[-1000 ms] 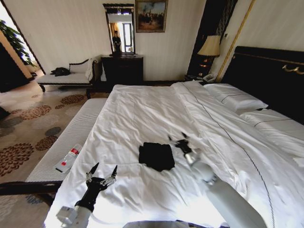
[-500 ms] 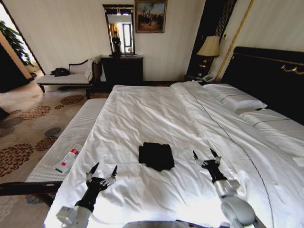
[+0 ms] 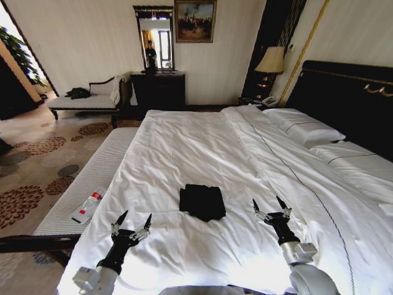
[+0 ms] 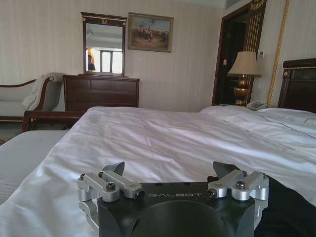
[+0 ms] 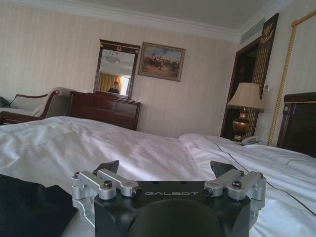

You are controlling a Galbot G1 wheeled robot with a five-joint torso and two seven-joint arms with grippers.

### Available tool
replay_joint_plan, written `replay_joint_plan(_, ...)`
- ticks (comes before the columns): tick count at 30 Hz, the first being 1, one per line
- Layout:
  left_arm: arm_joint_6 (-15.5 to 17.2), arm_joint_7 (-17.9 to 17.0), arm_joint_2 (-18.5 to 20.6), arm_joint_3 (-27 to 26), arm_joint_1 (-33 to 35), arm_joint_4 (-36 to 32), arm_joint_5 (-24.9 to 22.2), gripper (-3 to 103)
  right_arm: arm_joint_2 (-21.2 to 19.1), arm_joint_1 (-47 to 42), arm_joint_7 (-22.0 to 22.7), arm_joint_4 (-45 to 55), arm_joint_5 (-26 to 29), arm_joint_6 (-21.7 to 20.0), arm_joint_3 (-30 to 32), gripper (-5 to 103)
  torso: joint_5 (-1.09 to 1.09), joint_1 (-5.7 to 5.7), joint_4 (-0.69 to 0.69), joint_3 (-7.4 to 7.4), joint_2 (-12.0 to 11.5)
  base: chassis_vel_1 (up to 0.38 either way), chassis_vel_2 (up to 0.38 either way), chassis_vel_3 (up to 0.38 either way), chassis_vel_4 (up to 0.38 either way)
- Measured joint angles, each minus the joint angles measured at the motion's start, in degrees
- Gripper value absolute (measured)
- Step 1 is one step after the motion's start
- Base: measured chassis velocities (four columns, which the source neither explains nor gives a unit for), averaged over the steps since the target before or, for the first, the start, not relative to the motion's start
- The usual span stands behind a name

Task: Fold the clothes on the bed.

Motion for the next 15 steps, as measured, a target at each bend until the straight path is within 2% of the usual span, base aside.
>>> replay_joint_plan(15,0.00,0.00,0.00,0.00,0.00,0.00,0.00,100,-0.05,0.22,0.02,-0.12,0.12,-0.22,-0.26,100,0.00,0.00,0.00,0.00,0.00,0.000,0.000,0.000,0.000)
